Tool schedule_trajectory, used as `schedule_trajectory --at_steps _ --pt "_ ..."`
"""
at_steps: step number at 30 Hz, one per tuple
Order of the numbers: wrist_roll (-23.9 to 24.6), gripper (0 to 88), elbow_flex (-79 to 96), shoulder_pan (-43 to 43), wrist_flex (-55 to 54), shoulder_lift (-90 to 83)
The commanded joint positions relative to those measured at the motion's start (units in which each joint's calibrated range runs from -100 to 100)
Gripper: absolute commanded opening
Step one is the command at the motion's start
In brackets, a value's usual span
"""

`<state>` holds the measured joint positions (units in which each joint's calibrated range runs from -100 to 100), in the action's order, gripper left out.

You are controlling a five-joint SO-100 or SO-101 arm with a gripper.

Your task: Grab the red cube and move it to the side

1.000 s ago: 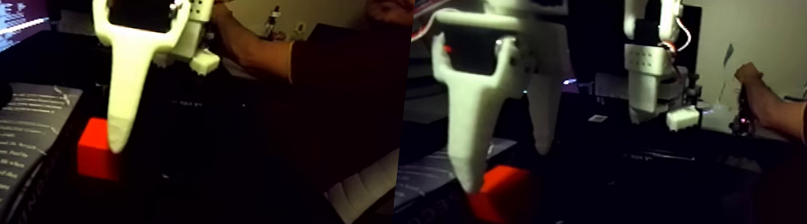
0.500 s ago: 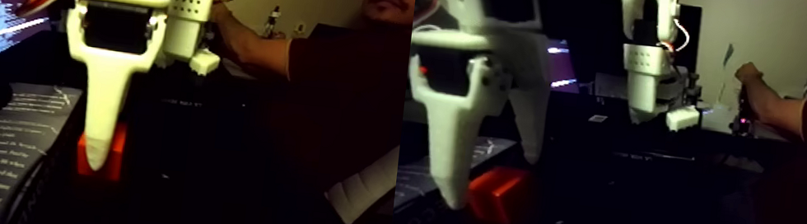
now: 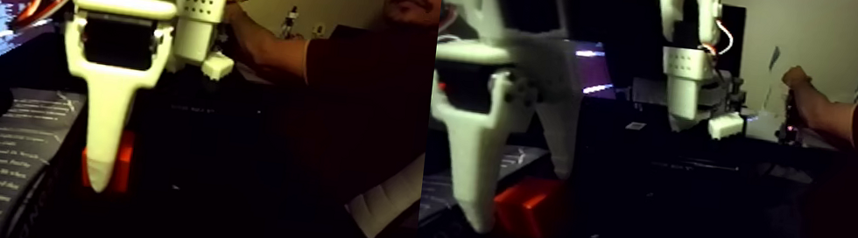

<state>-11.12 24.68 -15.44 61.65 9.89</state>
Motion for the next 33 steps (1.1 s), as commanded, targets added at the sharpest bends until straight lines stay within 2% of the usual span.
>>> schedule_trajectory --at_steps 1,14,33 --pt "-0.2 31.7 -2.1 -0.4 0.3 0.3" --pt "-0.2 31.7 -4.0 -0.5 2.5 0.7" --pt "-0.8 31.7 -3.4 -0.6 0.0 3.6"
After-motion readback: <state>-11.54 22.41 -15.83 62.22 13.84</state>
